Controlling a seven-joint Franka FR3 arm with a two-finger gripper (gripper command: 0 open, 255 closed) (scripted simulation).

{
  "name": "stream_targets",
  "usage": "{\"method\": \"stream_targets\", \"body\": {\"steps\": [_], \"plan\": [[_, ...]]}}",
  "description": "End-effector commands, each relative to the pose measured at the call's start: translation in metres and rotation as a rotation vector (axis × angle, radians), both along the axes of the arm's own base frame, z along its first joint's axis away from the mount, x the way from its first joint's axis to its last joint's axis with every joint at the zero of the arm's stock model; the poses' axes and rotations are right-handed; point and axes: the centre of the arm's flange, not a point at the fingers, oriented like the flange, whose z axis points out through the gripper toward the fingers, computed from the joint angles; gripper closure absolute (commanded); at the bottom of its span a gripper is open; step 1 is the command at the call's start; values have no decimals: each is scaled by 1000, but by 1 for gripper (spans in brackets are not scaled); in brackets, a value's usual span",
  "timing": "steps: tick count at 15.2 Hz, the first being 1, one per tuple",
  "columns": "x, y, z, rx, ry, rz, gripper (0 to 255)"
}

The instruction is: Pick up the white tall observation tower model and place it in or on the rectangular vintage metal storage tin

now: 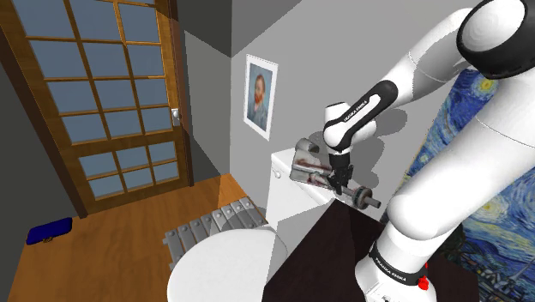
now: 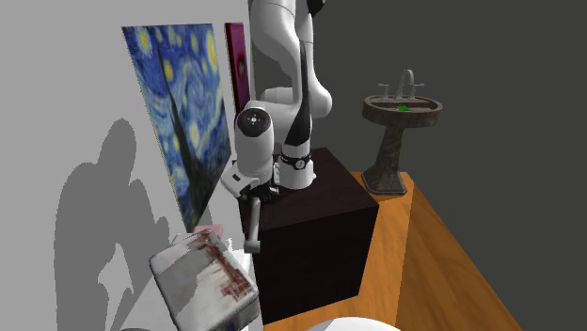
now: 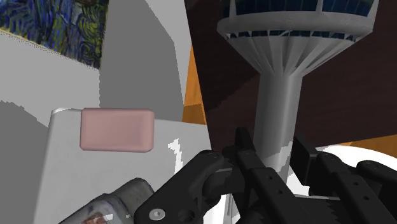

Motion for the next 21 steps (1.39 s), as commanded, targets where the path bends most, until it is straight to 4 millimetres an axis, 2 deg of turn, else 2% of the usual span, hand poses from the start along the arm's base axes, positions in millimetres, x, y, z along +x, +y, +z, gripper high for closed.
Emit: {"method": "stream_targets", "body": {"steps": [1,21], "plan": [[1,0,12,0,0,0,255],[1,0,113,0,0,0,255]]}}
